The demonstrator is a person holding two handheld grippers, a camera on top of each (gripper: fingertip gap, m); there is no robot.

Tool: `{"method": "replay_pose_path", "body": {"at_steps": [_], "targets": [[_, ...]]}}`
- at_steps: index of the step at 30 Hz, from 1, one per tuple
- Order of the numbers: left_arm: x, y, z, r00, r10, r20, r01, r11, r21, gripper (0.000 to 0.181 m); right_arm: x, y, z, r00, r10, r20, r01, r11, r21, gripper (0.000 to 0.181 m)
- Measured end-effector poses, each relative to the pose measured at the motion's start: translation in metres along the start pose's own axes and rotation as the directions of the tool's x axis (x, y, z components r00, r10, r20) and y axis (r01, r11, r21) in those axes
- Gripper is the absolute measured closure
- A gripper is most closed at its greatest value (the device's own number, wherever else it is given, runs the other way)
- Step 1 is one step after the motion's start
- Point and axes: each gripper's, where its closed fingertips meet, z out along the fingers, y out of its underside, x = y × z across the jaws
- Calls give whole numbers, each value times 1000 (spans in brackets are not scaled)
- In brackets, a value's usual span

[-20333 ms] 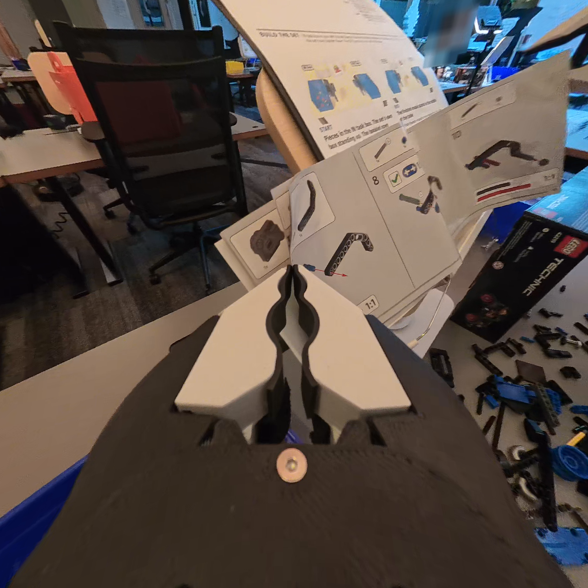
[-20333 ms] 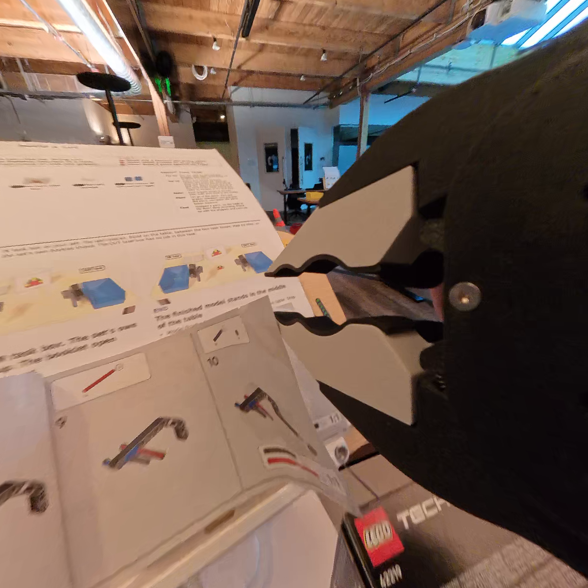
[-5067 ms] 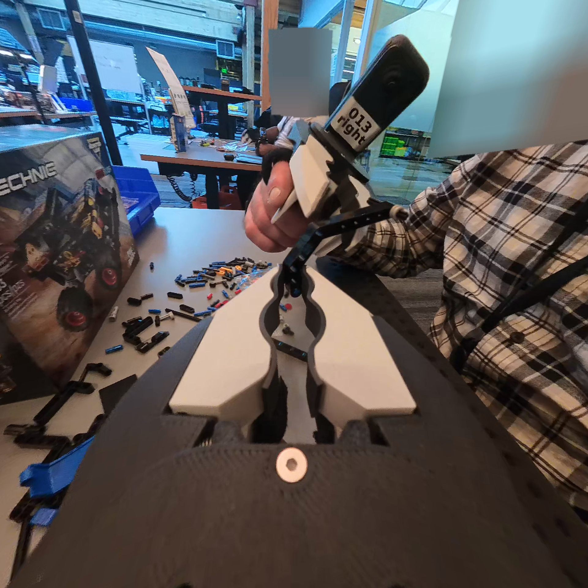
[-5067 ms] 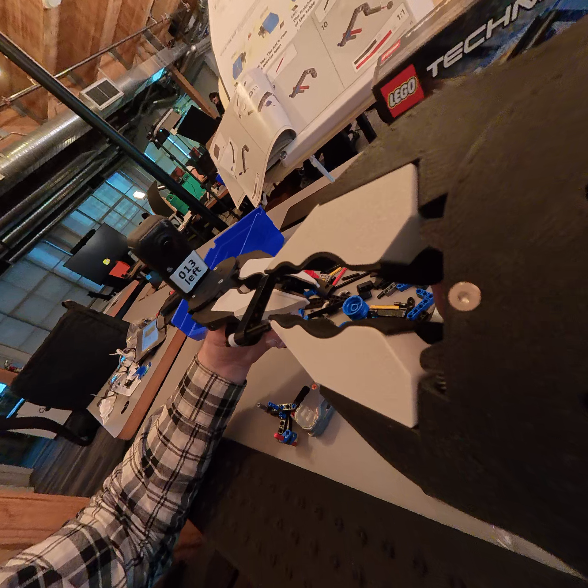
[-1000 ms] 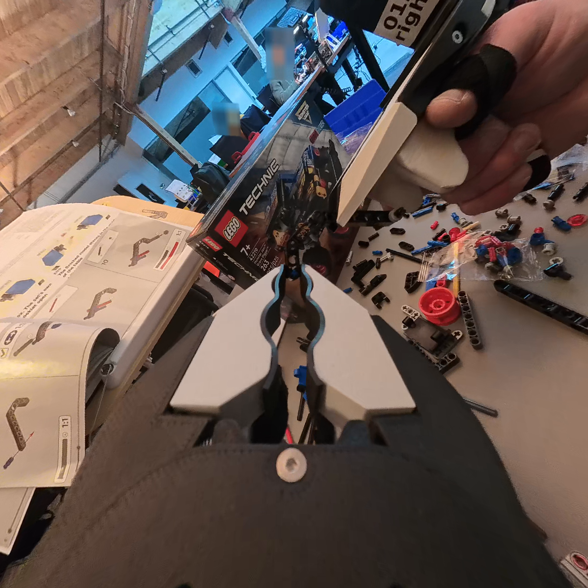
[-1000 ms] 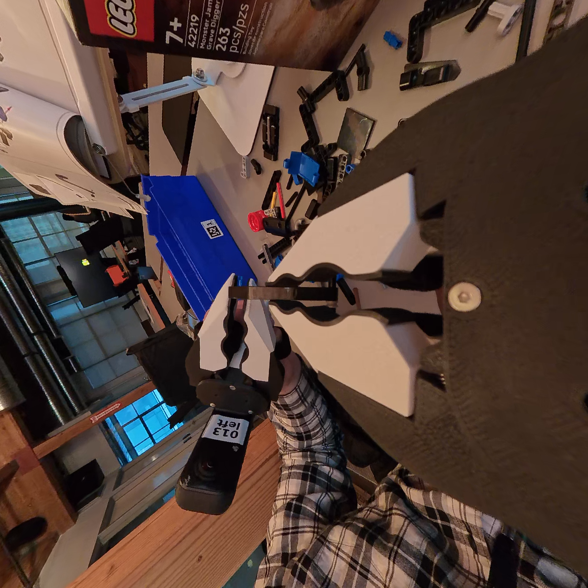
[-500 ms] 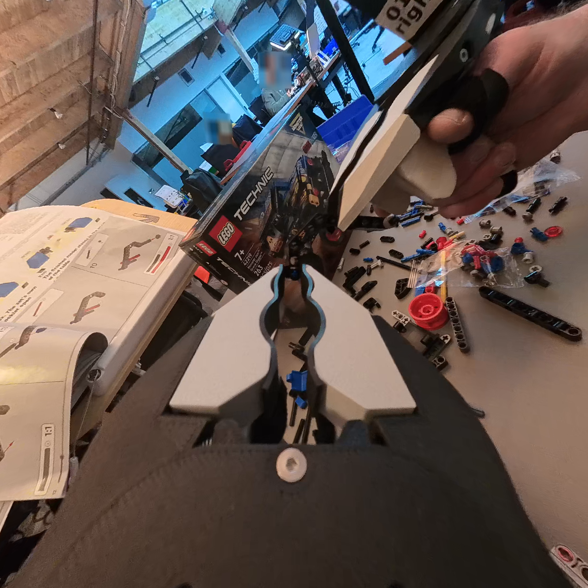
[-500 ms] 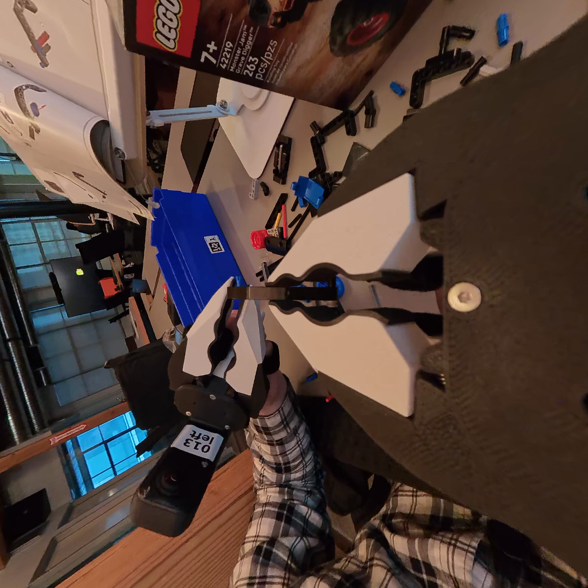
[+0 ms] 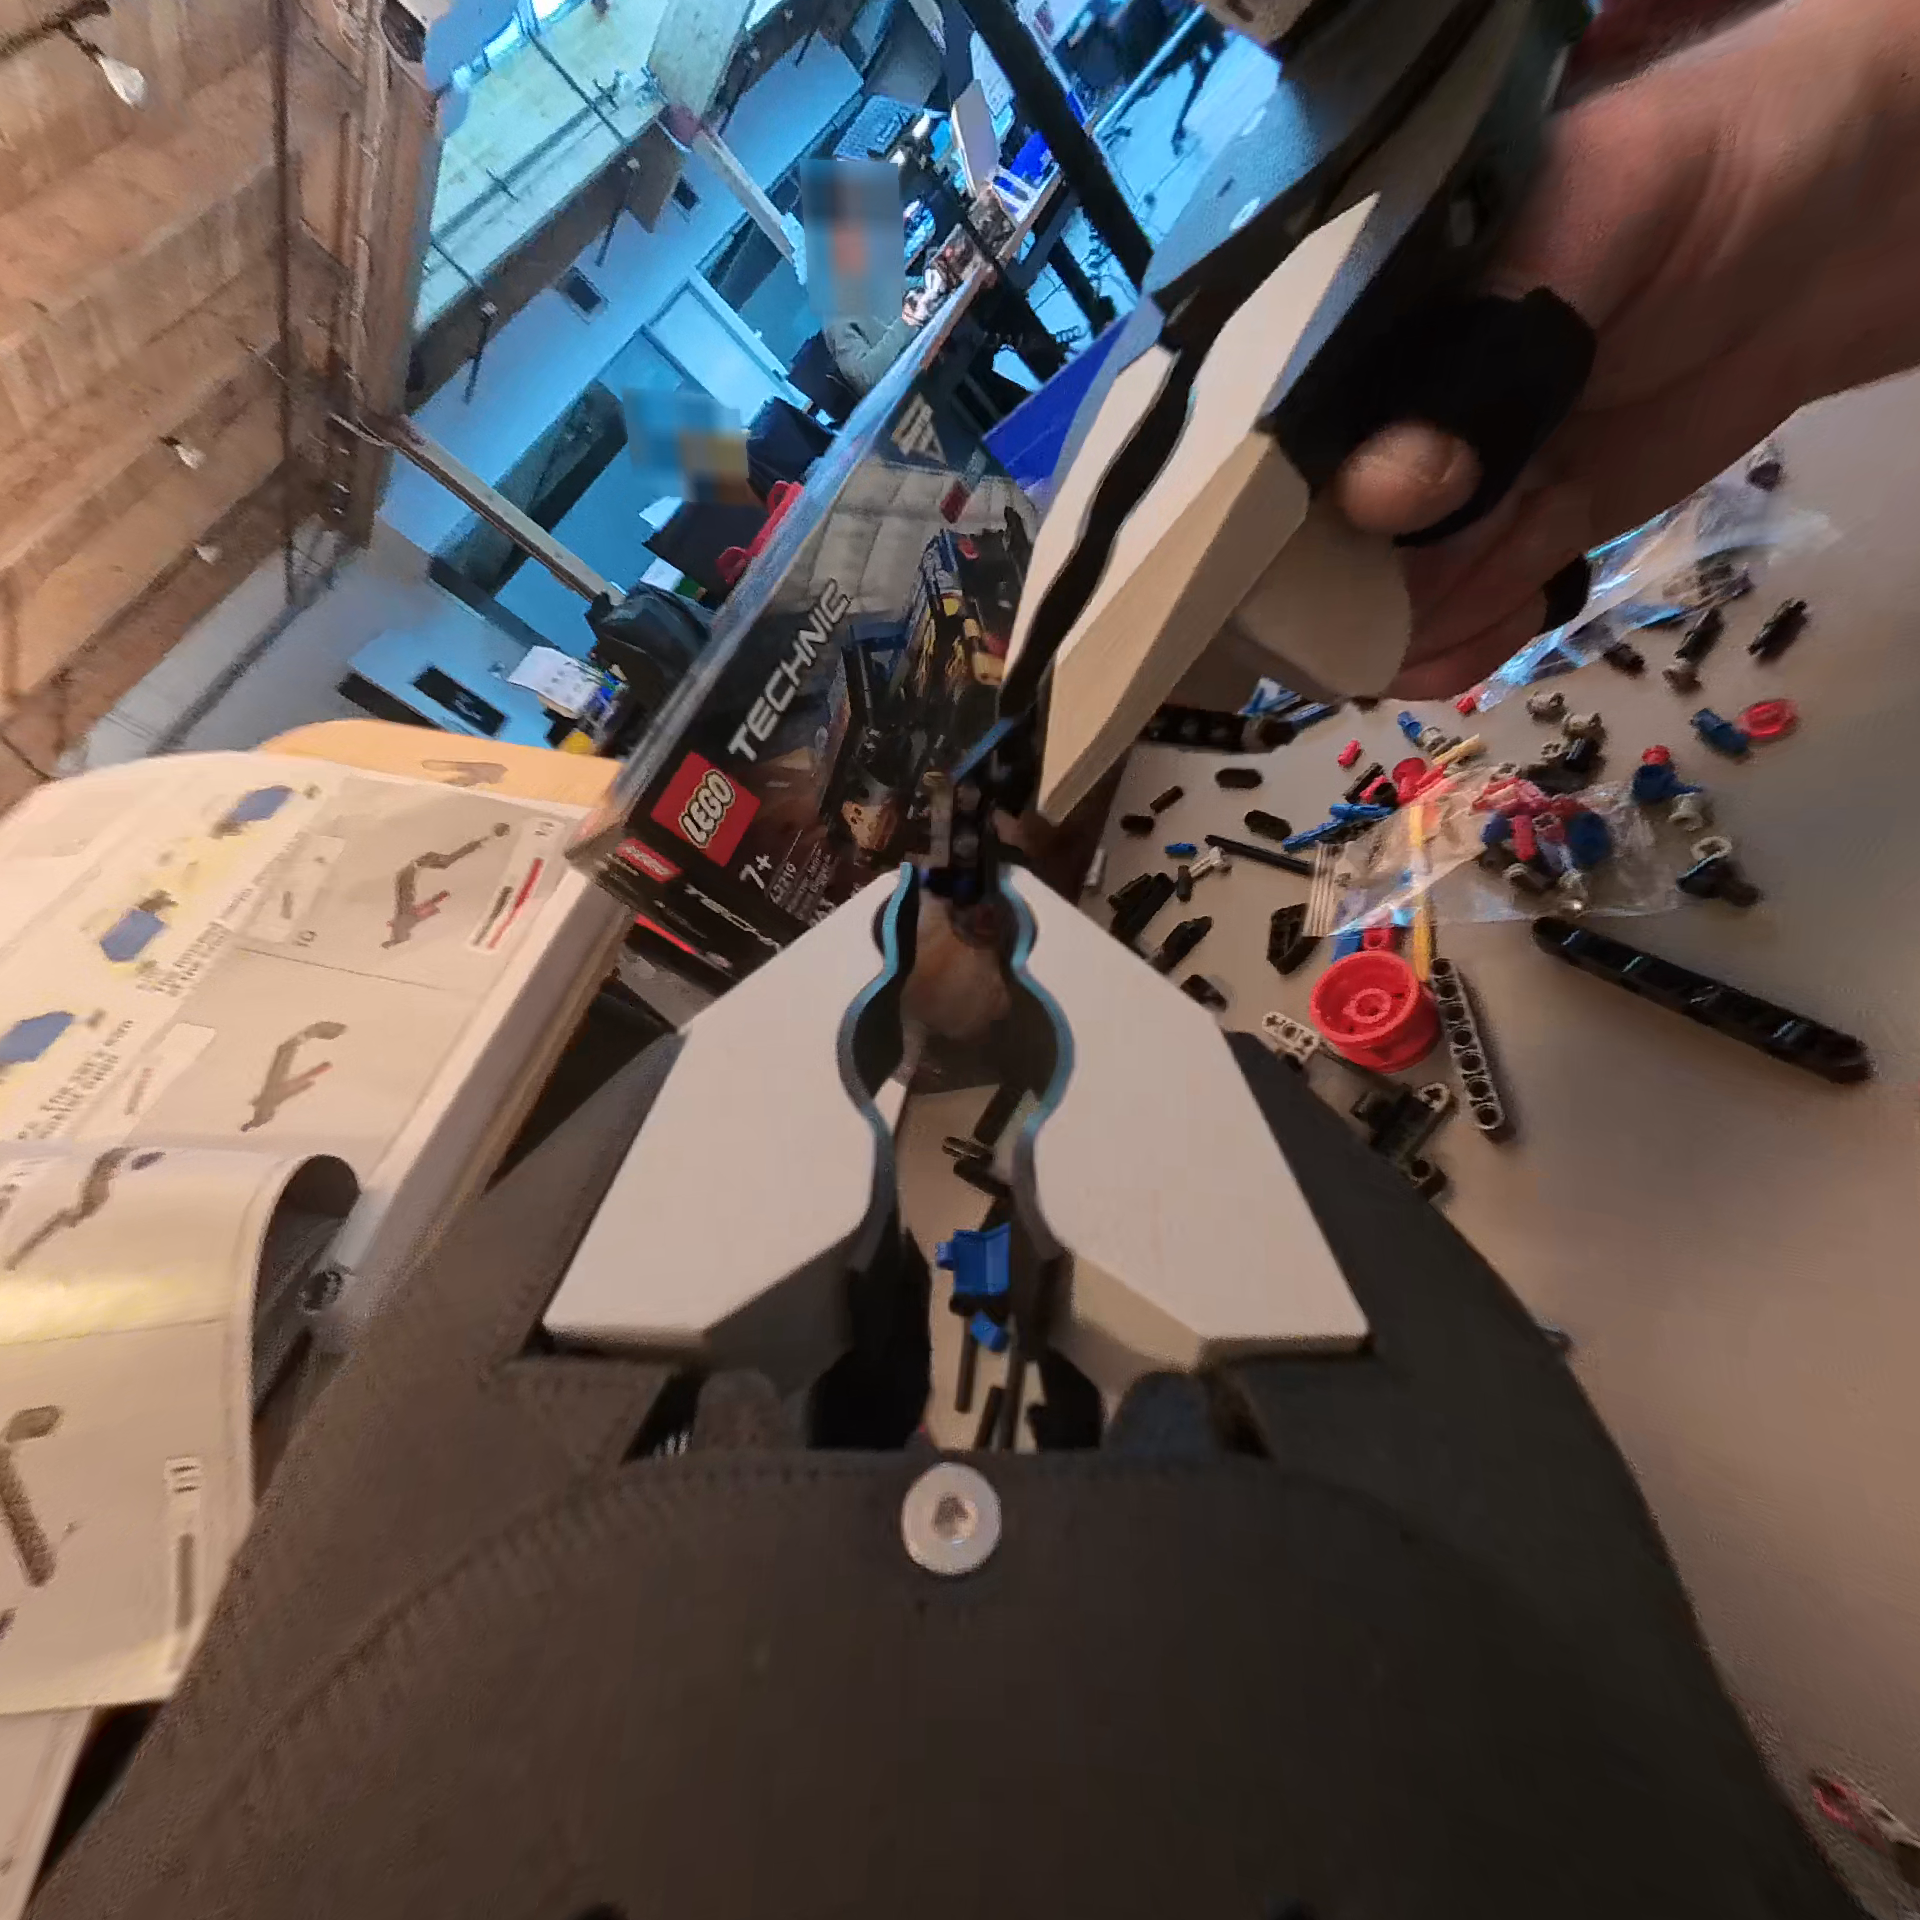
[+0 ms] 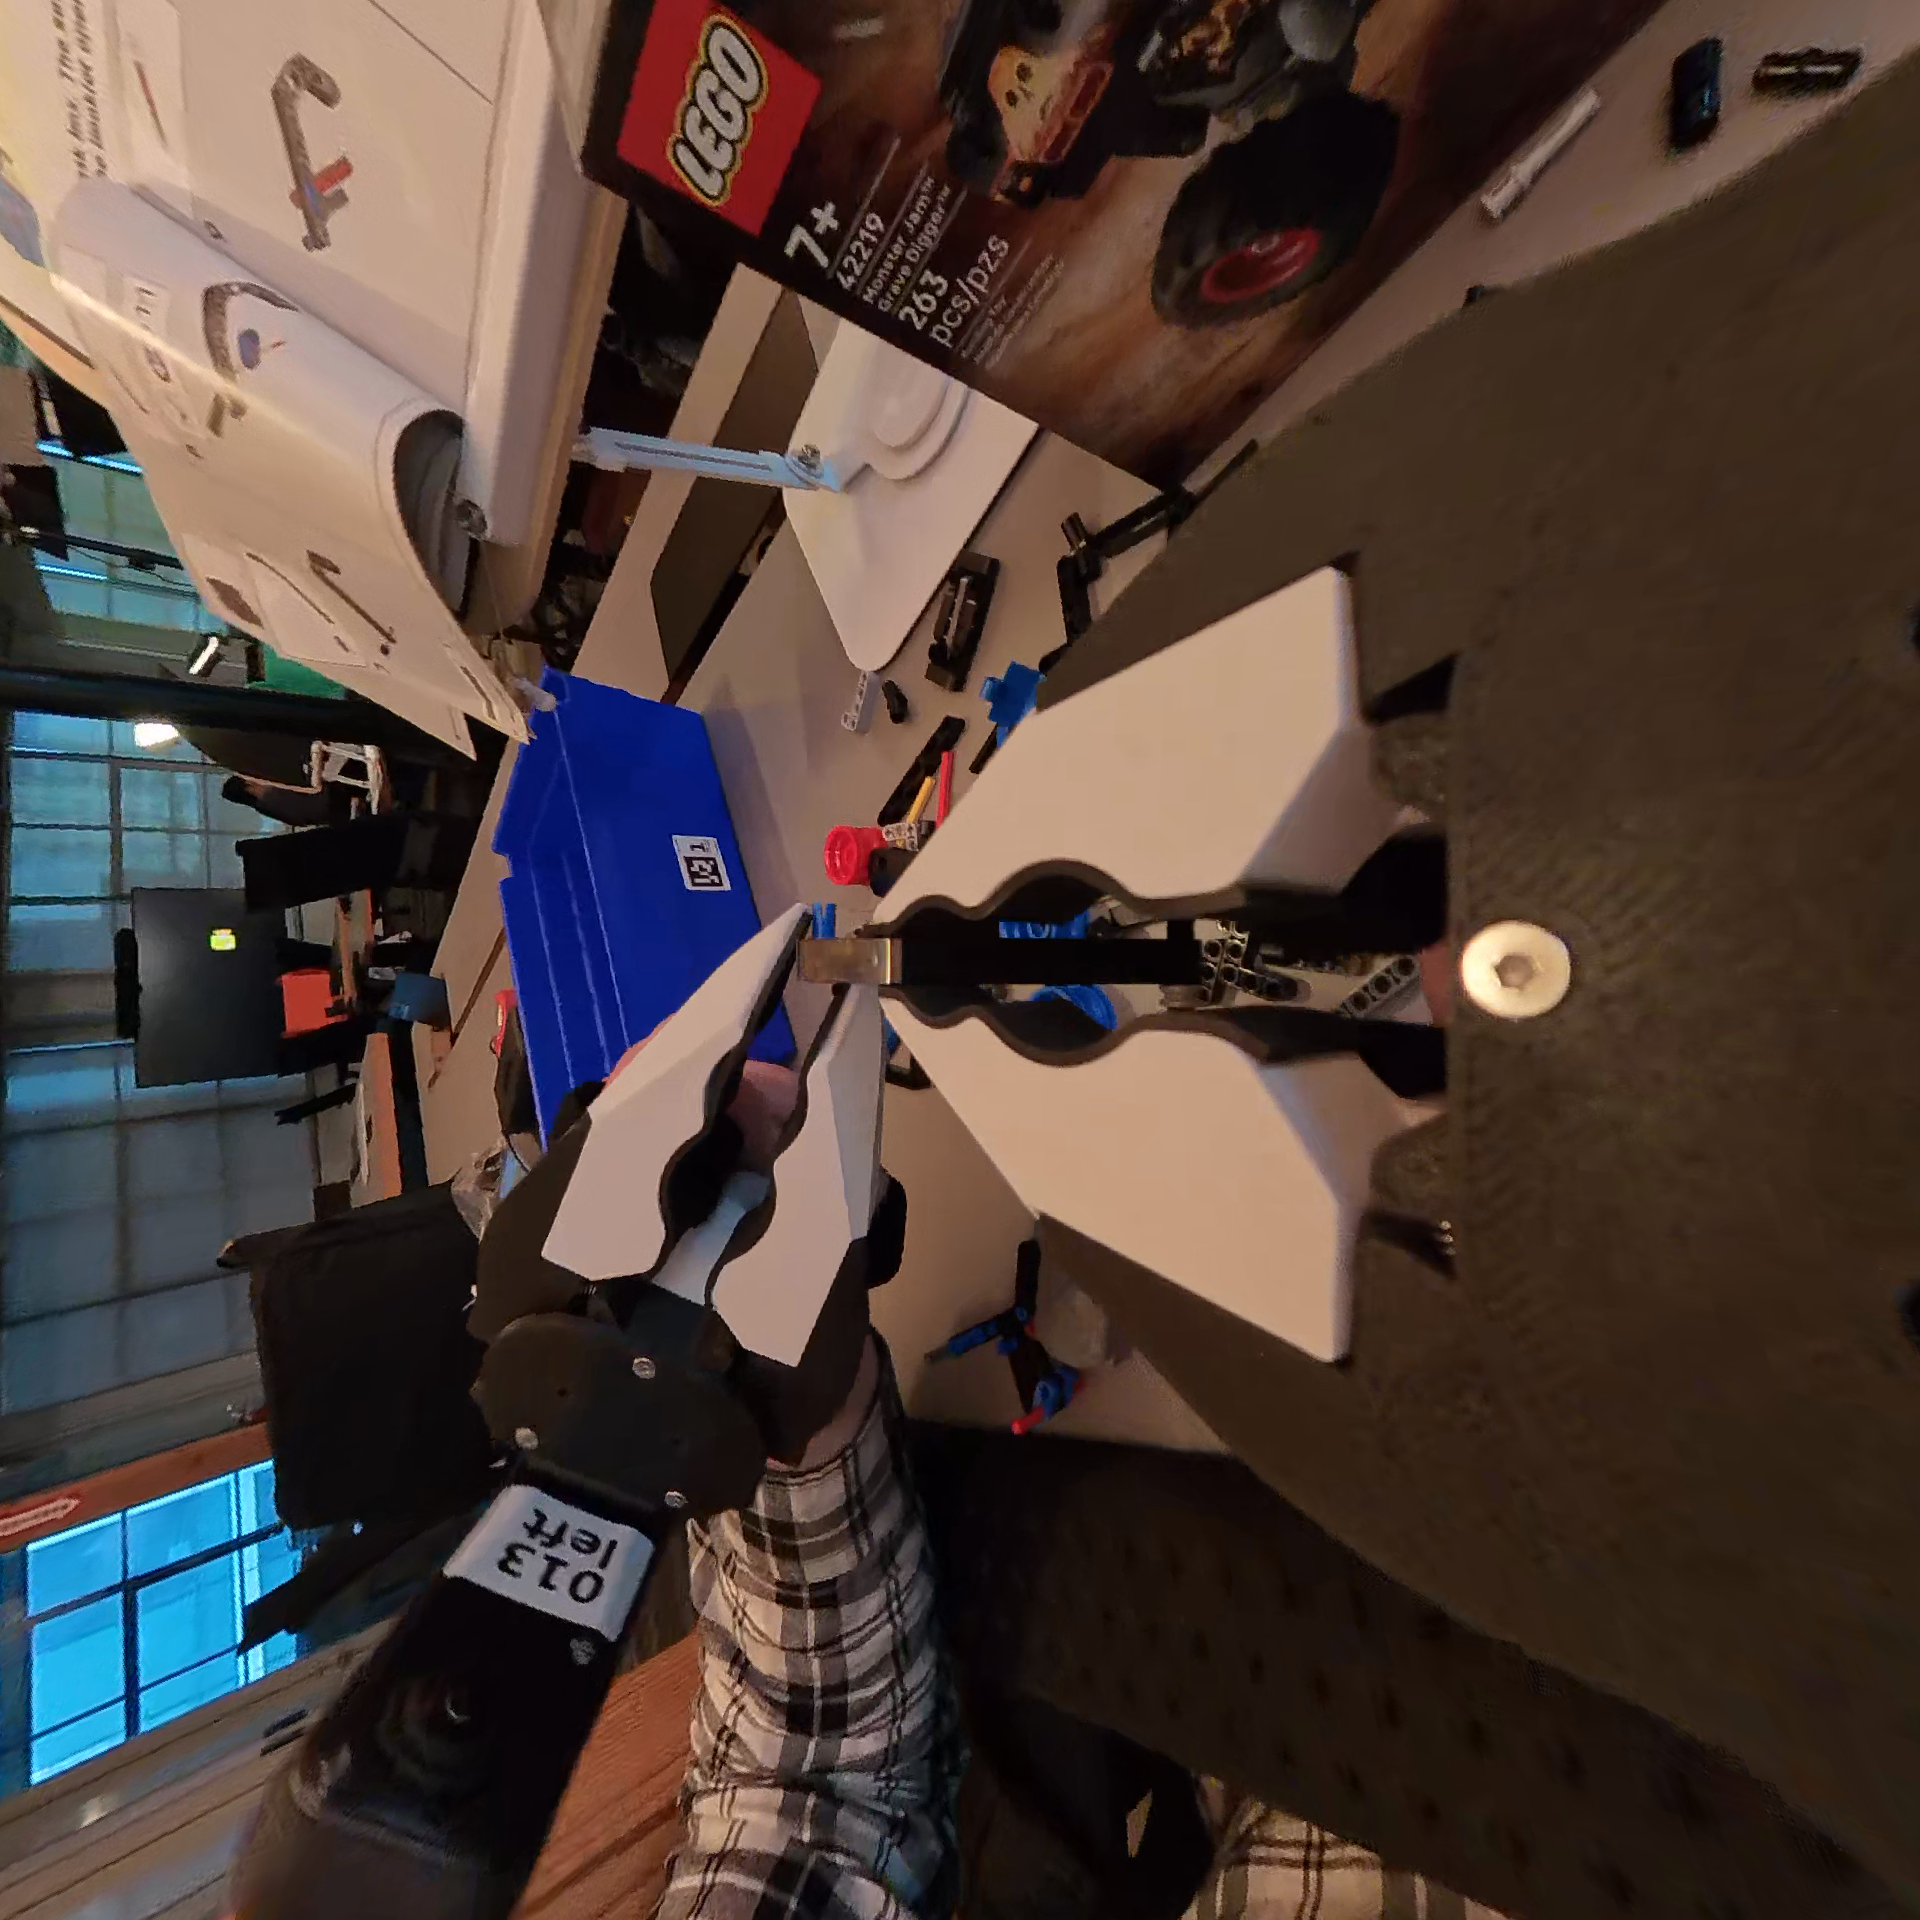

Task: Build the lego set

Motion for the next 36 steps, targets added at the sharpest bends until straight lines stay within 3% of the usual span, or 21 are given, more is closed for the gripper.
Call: {"method": "replay_pose_path", "body": {"at_steps": [3, 7, 13, 17, 21, 28, 36], "targets": [[4, -4, -4, 991, -94, -96, 99, 994, 48, 153, -2, -10, -7, 1000, -16, 24, 15, 998, 63, 176], [17, -15, -8, 935, -242, -261, 272, 958, 87, 150, -8, -12, -10, 996, -77, 44, 73, 994, 76, 176], [18, -20, -10, 877, -350, -330, 402, 910, 104, 149, -16, -10, -8, 980, -194, 33, 192, 979, 63, 176], [10, -18, -9, 875, -381, -300, 427, 898, 104, 143, -20, -7, -7, 969, -245, 29, 244, 969, 47, 176], [16, -21, -11, 874, -366, -321, 417, 903, 107, 155, -20, -8, -7, 953, -304, 5, 303, 952, 36, 176], [21, -29, -17, 859, -347, -376, 420, 898, 131, 147, -26, -7, -8, 906, -422, -19, 423, 906, 10, 176], [23, -31, -20, 867, -322, -380, 397, 908, 136, 153, -31, -6, -8, 862, -507, -28, 507, 862, -7, 176]]}}
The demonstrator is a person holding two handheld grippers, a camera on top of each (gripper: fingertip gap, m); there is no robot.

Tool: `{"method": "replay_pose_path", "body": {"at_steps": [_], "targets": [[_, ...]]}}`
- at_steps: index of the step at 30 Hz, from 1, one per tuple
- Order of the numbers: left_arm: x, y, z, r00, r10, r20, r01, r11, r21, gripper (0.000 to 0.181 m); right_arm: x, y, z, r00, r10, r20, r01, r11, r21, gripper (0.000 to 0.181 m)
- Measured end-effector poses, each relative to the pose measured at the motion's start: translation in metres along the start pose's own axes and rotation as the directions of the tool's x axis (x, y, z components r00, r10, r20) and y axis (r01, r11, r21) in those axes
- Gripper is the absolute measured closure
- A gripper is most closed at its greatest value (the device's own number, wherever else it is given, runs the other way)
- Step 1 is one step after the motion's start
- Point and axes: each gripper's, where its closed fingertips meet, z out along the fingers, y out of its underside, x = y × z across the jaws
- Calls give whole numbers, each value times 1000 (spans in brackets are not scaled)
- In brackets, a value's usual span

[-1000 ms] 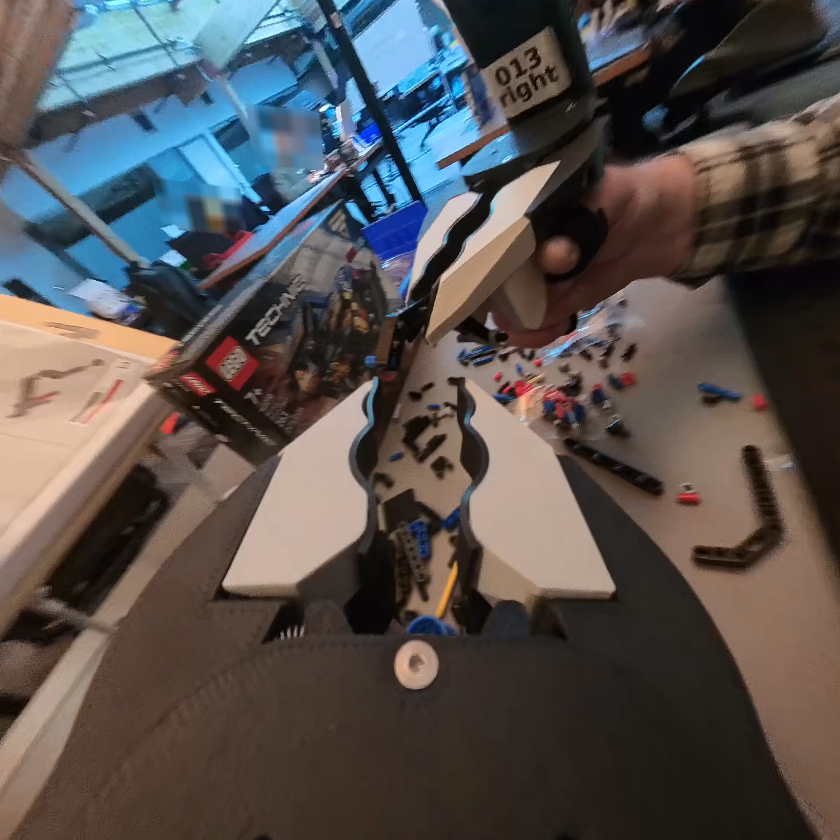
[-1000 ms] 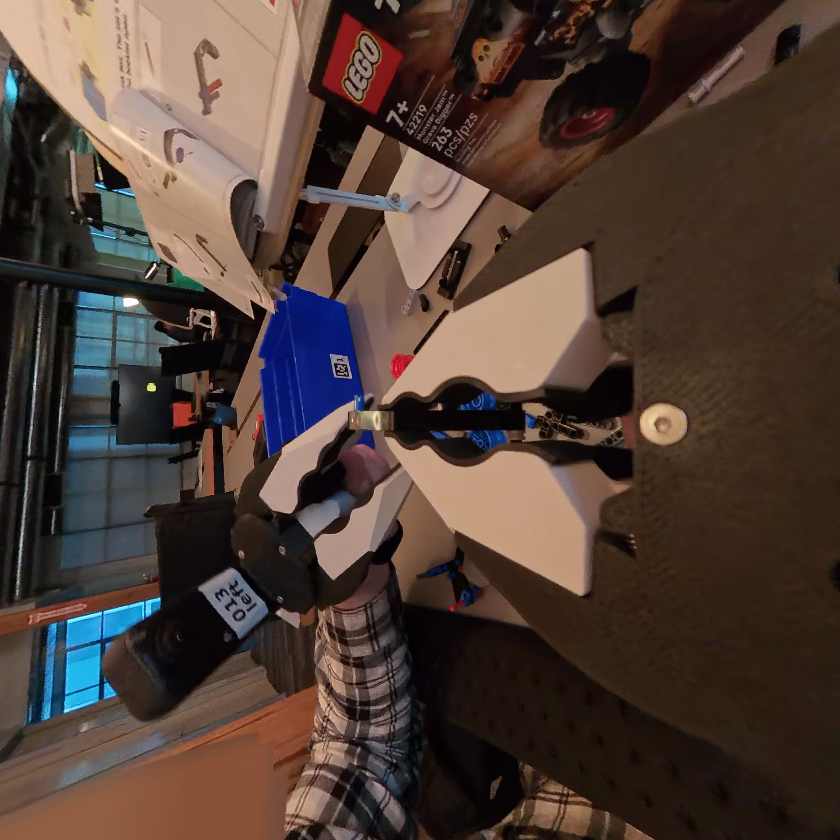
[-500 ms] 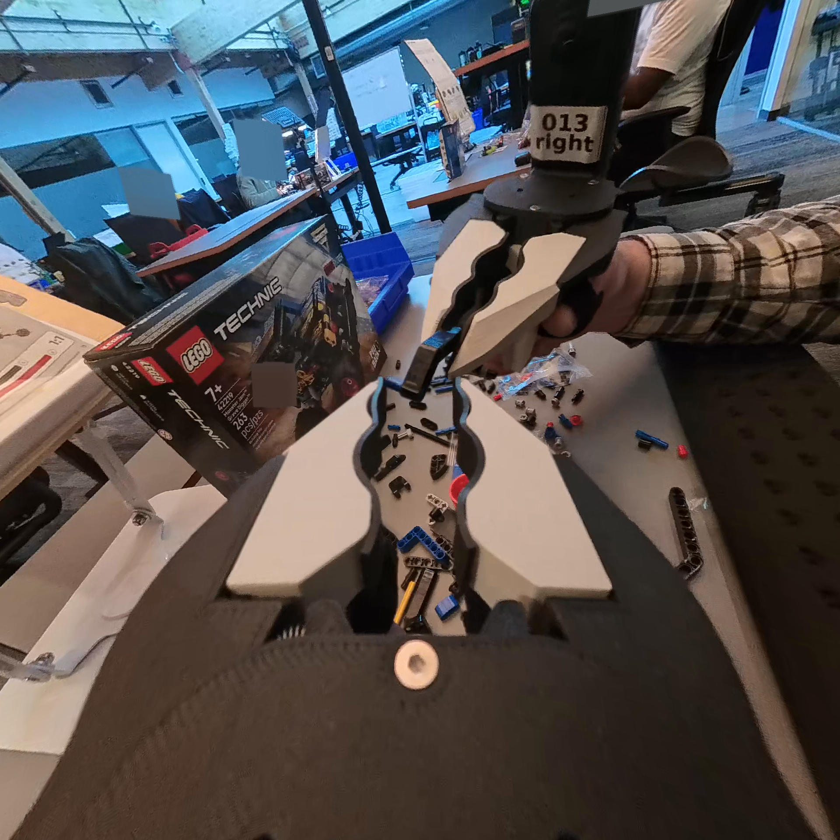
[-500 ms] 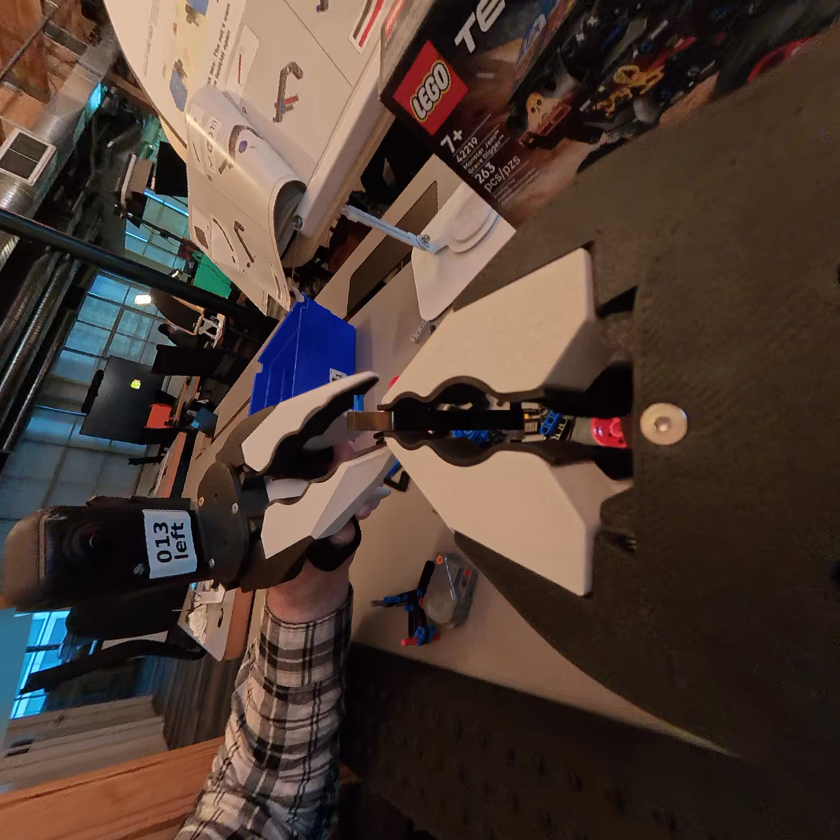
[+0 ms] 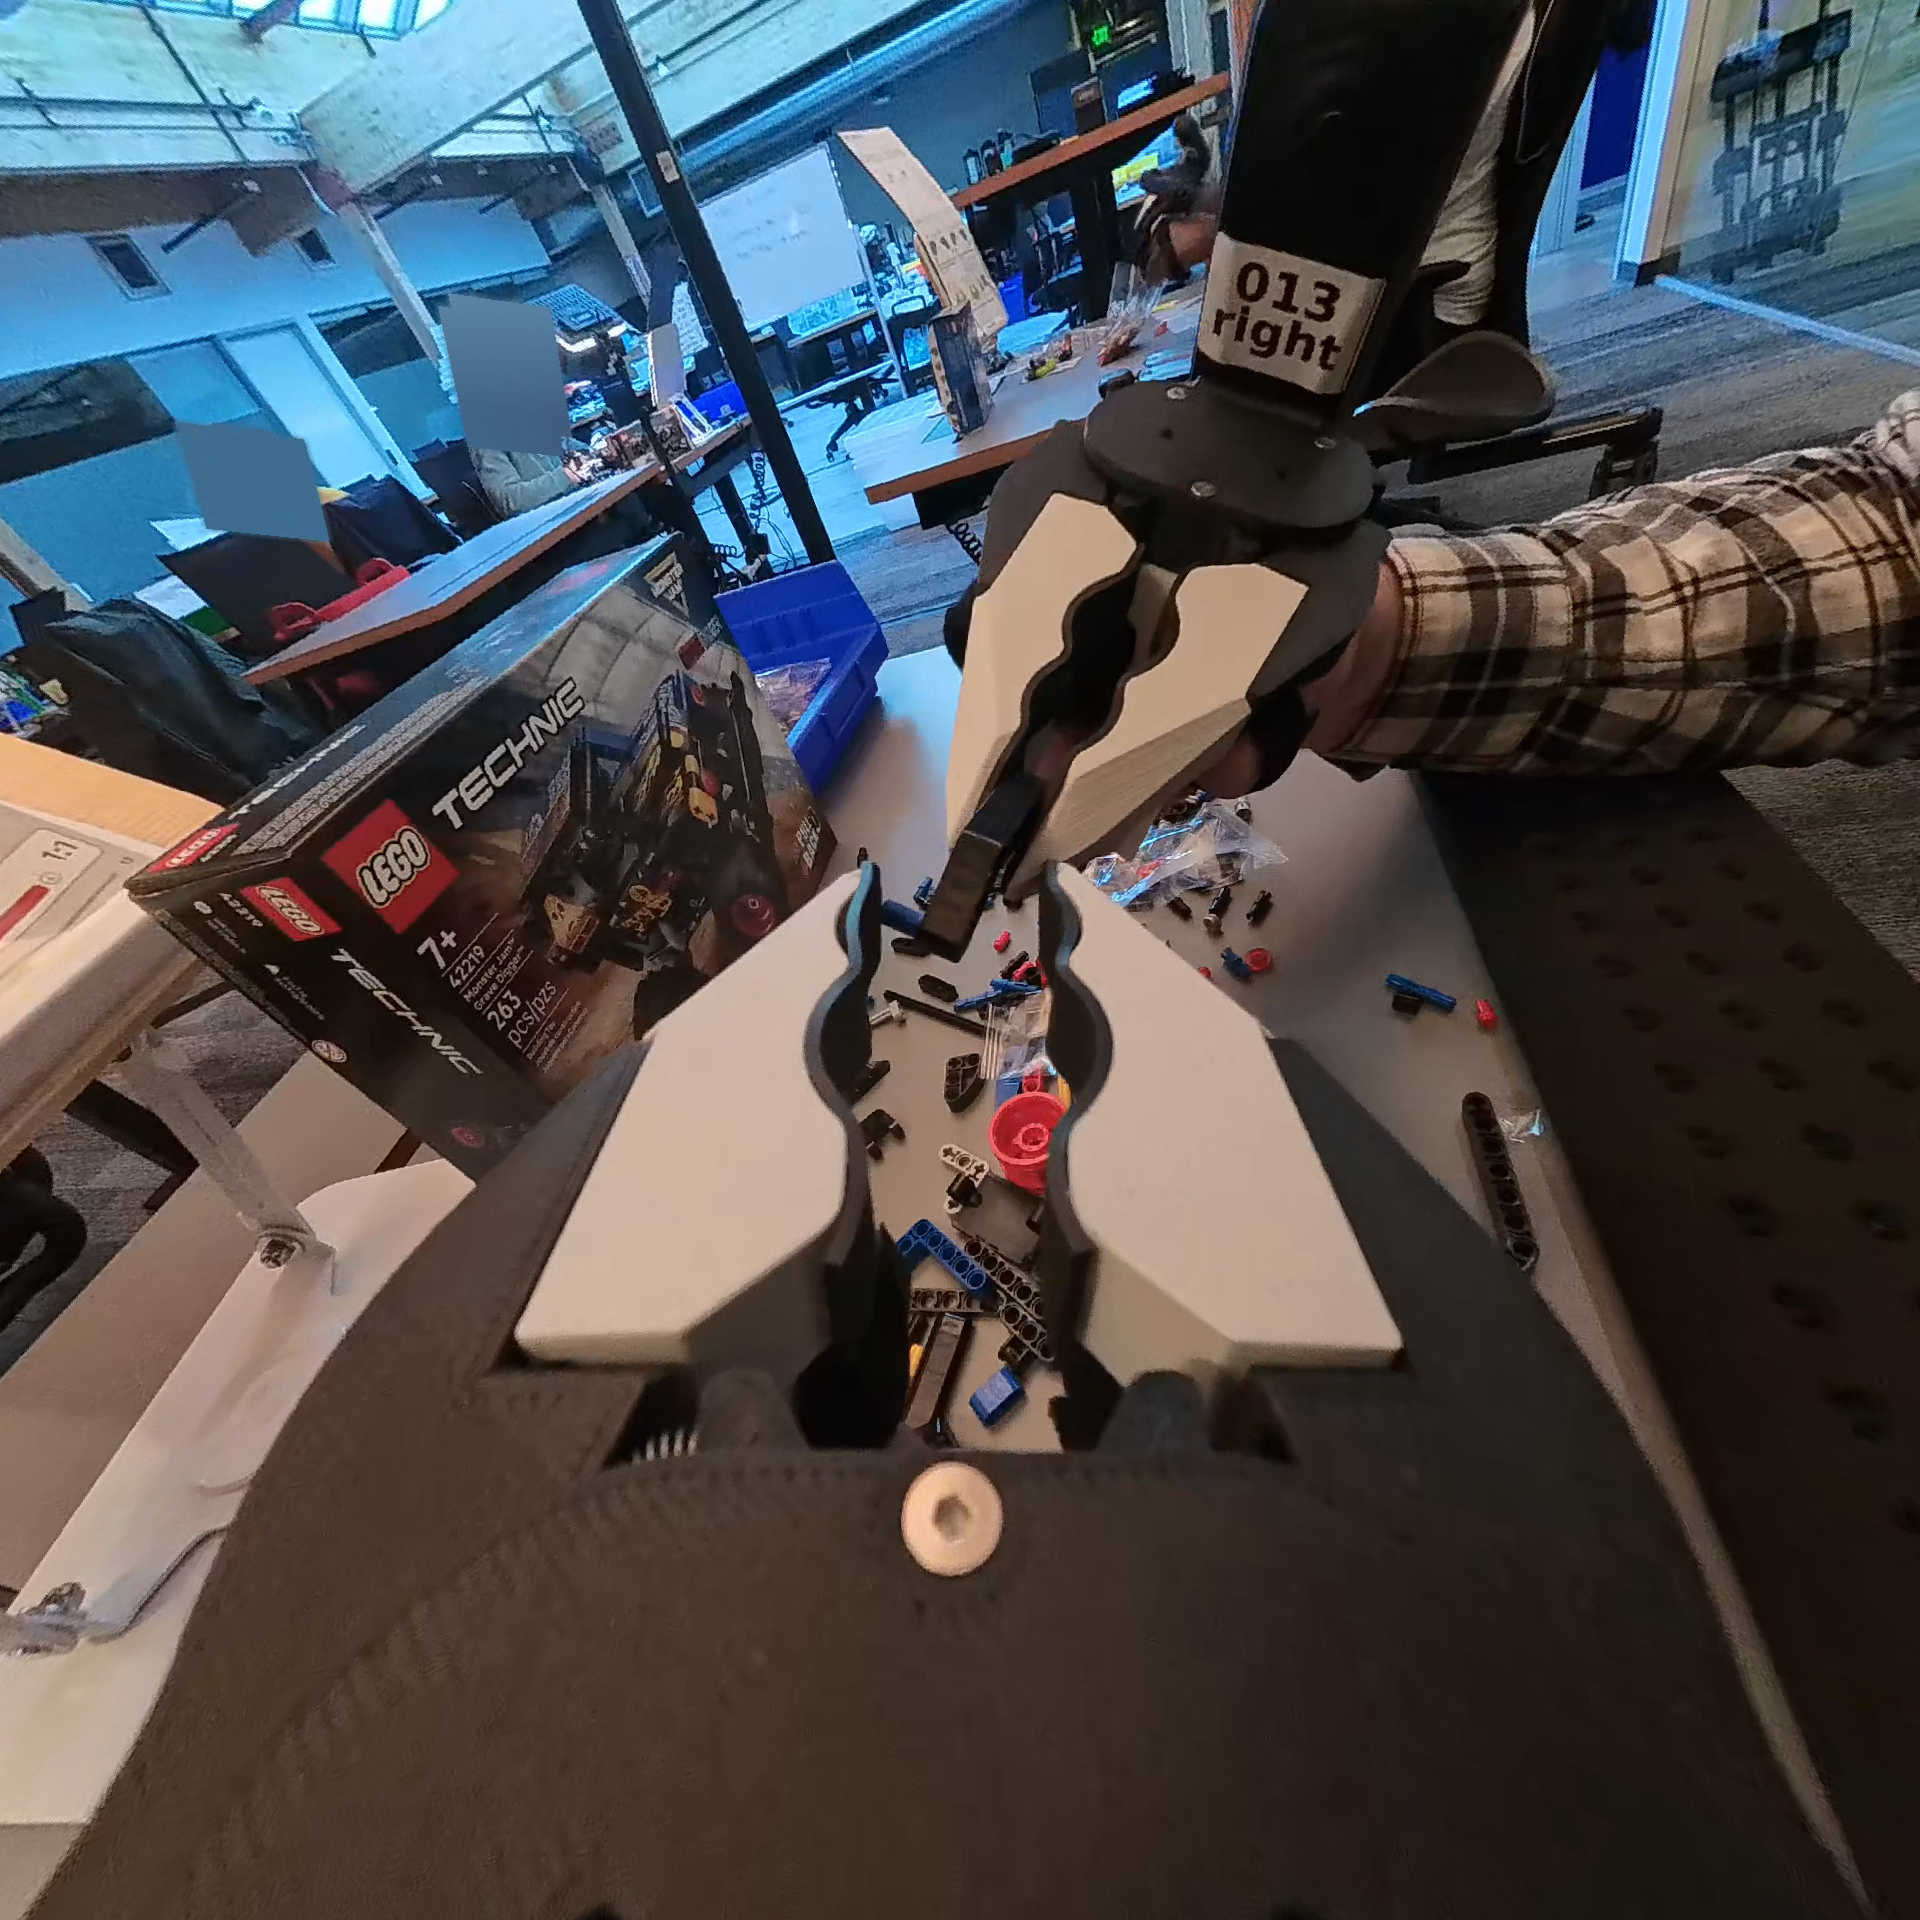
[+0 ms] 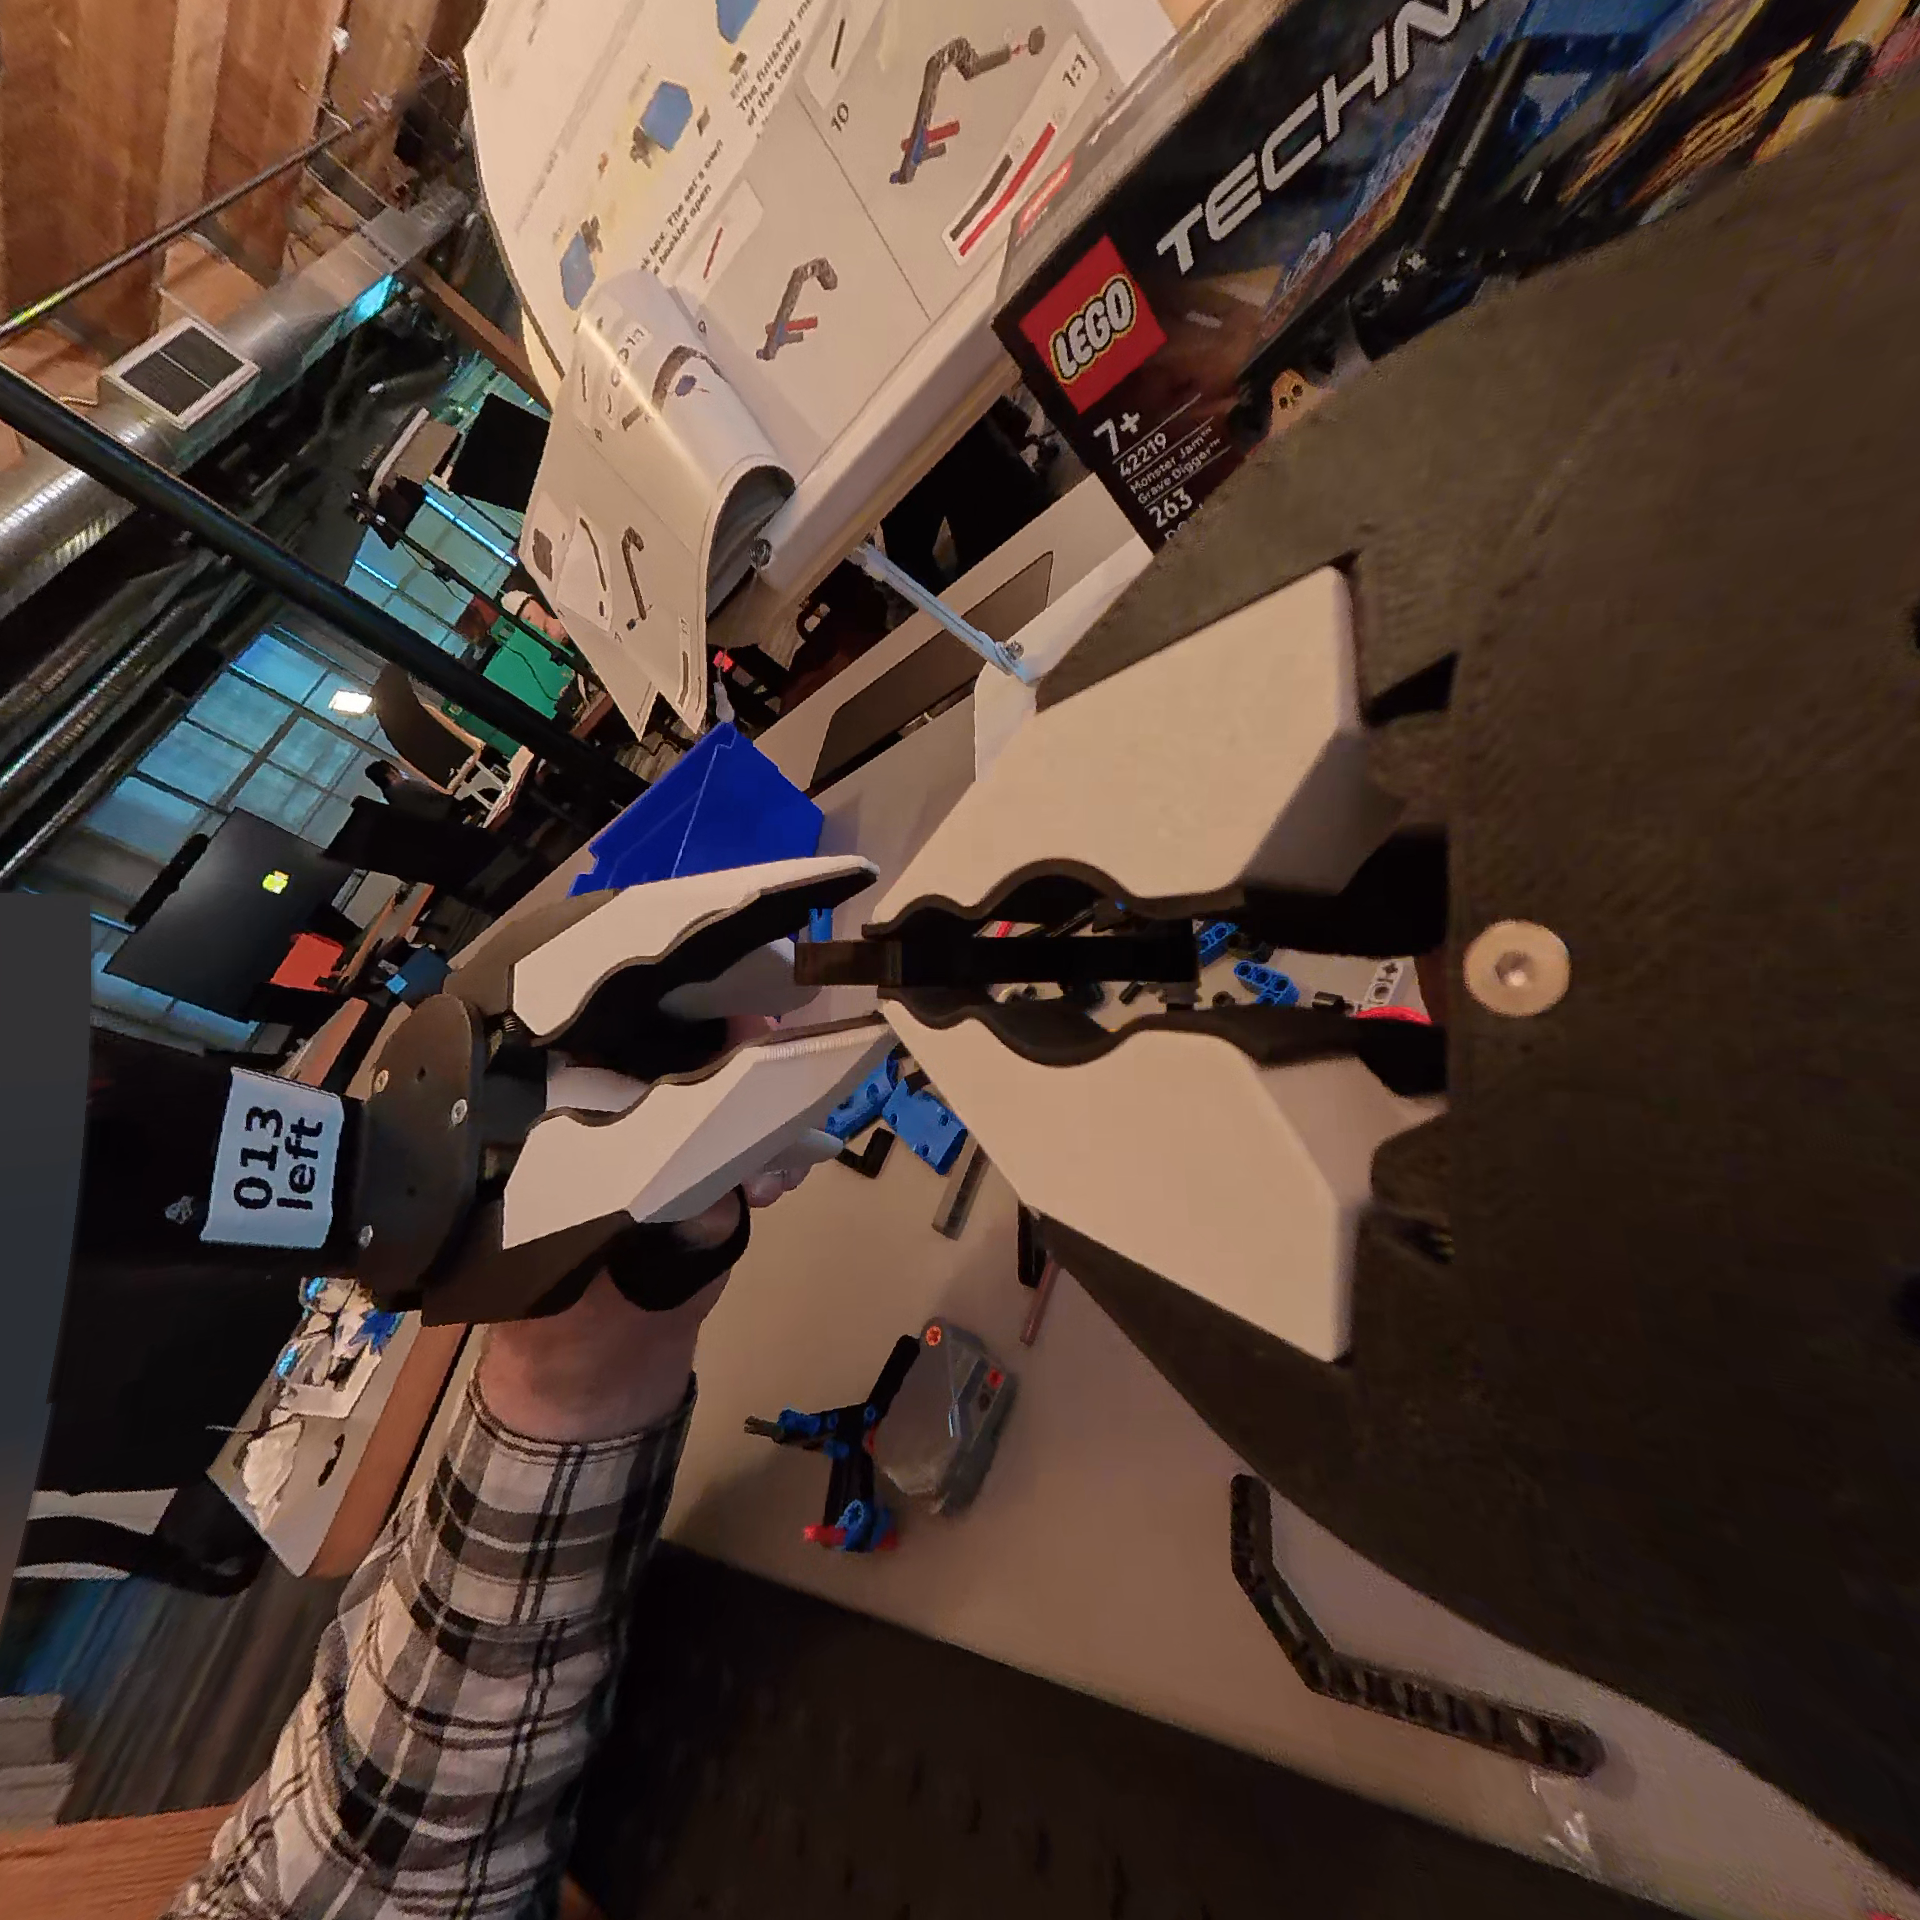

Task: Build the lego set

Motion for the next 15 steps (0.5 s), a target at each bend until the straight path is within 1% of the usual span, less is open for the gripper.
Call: {"method": "replay_pose_path", "body": {"at_steps": [4, 6, 11, 15], "targets": [[-1, -2, -2, 1000, 0, 9, -1, 1000, 14, 158, 1, -2, -1, 1000, 12, -5, -12, 1000, 6, 176], [-2, -1, -3, 1000, 7, 14, -7, 1000, 9, 165, 1, -1, -1, 999, 33, 5, -33, 999, 1, 175], [-2, -2, -3, 999, 39, 22, -39, 999, 3, 165, 1, -1, 0, 997, 68, 22, -68, 998, 9, 176], [1, -5, -5, 998, 58, 11, -58, 998, -2, 165, -4, -7, -2, 975, 189, 113, -198, 978, 70, 176]]}}
